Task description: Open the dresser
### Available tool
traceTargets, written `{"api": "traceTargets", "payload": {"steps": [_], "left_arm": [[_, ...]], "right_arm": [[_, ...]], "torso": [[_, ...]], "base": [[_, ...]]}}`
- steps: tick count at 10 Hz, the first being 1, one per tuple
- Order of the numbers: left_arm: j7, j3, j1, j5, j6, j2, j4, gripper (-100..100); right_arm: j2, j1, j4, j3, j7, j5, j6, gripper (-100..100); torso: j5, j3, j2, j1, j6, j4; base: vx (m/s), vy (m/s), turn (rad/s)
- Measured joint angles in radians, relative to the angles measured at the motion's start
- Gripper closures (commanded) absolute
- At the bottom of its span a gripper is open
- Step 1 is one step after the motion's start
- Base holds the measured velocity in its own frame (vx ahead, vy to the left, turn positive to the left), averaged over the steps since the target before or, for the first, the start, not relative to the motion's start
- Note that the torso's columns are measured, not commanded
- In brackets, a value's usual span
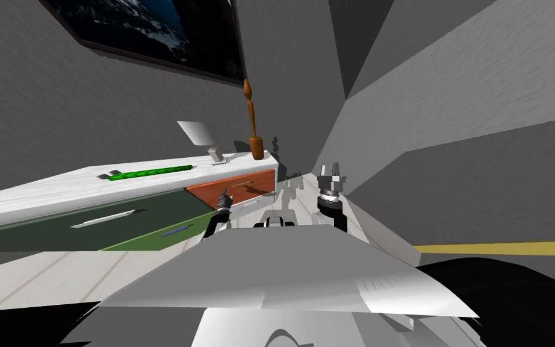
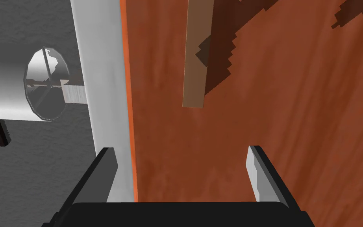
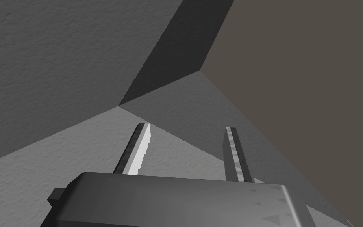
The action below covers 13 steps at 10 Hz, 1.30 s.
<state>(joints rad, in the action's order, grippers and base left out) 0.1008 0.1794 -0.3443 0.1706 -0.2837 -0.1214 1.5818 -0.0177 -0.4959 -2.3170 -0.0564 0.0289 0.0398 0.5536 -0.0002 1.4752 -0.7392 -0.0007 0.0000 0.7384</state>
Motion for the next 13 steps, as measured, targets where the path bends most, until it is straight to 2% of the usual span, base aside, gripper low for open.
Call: {"api": "traceTargets", "payload": {"steps": [1, 3, 4, 7, 11, 12, 13], "left_arm": [[0.0, 0.001, 0.003, 0.0, 0.002, -0.02, -0.005, -100], [-0.002, 0.007, 0.008, 0.001, 0.021, -0.012, 0.005, -100], [-0.004, 0.01, 0.012, 0.001, 0.029, -0.025, 0.008, -100], [-0.002, 0.017, 0.013, 0.005, 0.043, 0.03, 0.027, -100], [-0.003, 0.019, 0.01, 0.005, 0.044, 0.136, 0.037, -100], [-0.003, 0.019, 0.011, 0.005, 0.043, 0.138, 0.036, -100], [-0.003, 0.019, 0.011, 0.005, 0.043, 0.138, 0.036, 100]], "right_arm": [[0.0, 0.0, 0.0, 0.0, 0.0, 0.0, 0.0, 0], [0.0, 0.0, 0.0, 0.0, 0.0, 0.0, 0.0, 0], [0.0, 0.0, 0.0, 0.0, 0.0, 0.0, 0.0, 0], [0.0, 0.0, 0.0, 0.0, 0.0, 0.0, 0.0, 0], [0.0, 0.0, 0.0, 0.0, 0.0, 0.0, 0.0, 0], [0.0, 0.0, 0.0, 0.0, 0.0, 0.0, 0.0, 0], [0.0, 0.0, 0.0, 0.0, 0.0, 0.0, 0.0, 0]], "torso": [[0.0, 0.0, 0.001, 0.0, 0.0, 0.0], [0.0, 0.004, 0.006, 0.001, 0.0, -0.002], [0.001, 0.003, 0.005, 0.002, 0.0, -0.001], [0.0, -0.002, -0.004, -0.001, 0.0, 0.001], [0.0, 0.001, 0.002, 0.001, 0.0, 0.0], [0.0, 0.001, 0.002, 0.001, 0.0, -0.001], [0.0, 0.001, 0.002, 0.001, 0.0, -0.001]], "base": [[0.1, 0.011, -0.005], [0.145, 0.027, -0.004], [0.172, 0.034, -0.004], [0.068, 0.003, 0.0], [0.0, 0.0, 0.0], [0.0, 0.0, 0.0], [0.08, 0.043, -0.016]]}}
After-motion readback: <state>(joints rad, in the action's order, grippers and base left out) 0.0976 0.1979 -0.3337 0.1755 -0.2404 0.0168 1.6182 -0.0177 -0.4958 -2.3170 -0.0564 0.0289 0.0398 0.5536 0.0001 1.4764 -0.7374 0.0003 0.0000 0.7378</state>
